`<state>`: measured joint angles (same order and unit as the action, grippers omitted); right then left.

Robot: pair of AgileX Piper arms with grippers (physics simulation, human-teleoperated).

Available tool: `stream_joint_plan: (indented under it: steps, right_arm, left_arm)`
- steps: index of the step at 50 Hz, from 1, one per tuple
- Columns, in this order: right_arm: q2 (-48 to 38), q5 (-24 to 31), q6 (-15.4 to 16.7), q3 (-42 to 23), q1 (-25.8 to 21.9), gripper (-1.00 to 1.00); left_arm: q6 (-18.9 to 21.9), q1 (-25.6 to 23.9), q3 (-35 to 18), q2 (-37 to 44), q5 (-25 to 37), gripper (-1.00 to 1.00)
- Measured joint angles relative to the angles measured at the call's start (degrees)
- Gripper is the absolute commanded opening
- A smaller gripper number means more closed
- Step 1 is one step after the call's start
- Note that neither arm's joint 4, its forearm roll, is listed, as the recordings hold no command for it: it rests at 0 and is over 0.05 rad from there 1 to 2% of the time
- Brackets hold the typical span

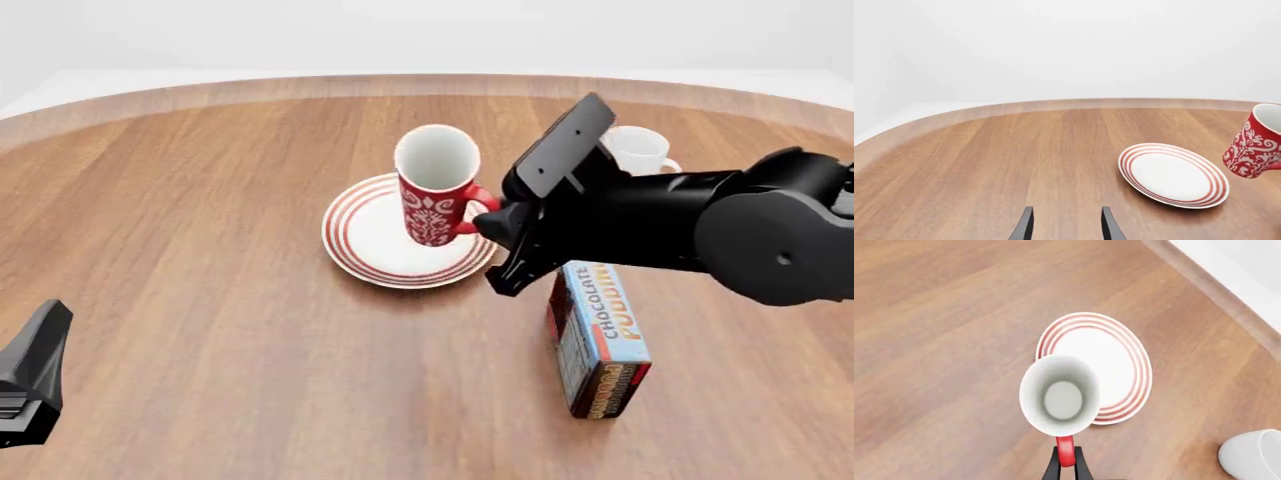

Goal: Pick up the red mug and put it on the plate

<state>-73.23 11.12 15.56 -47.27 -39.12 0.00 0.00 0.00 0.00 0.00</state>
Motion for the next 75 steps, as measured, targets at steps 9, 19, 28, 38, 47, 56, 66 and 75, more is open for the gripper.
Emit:
stream_joint_plan:
  steps: [9,19,28,38,47,56,66,75]
  right_arm:
    - [-3.5,-0.9,0.8,-3.7,1.8,-1.00]
    - [-7.4,-1.8,1.5,-7.8,3.2,-1.00]
    - [-11.1,-3.6,1.9,-10.5,4.8,-1.00]
    - [-15.4,-6.0,2.1,-12.7,6.4,-1.00]
    - [-19.0,-7.4,2.1,-15.0,7.5,-1.00]
    - [-21.9,-8.5,1.8,-16.9,8.0,-1.00]
    - [-25.3,-10.2,1.6,-18.2,8.5,-1.00]
    - [-28.8,-11.1,0.6,-20.0,8.9,-1.00]
  left_arm:
    - [0.0,0.0,0.0,0.0,0.0,1.00]
    - [0.0,0.0,0.0,0.0,0.0,1.00]
    - [0.0,0.0,0.0,0.0,0.0,1.00]
    - [0.0,0.0,0.0,0.0,0.0,1.00]
    - [0.0,0.0,0.0,0.0,0.0,1.00]
    - [0.0,0.0,0.0,0.0,0.0,1.00]
    - [0.0,0.0,0.0,0.0,0.0,1.00]
    - [0.0,0.0,0.0,0.0,0.0,1.00]
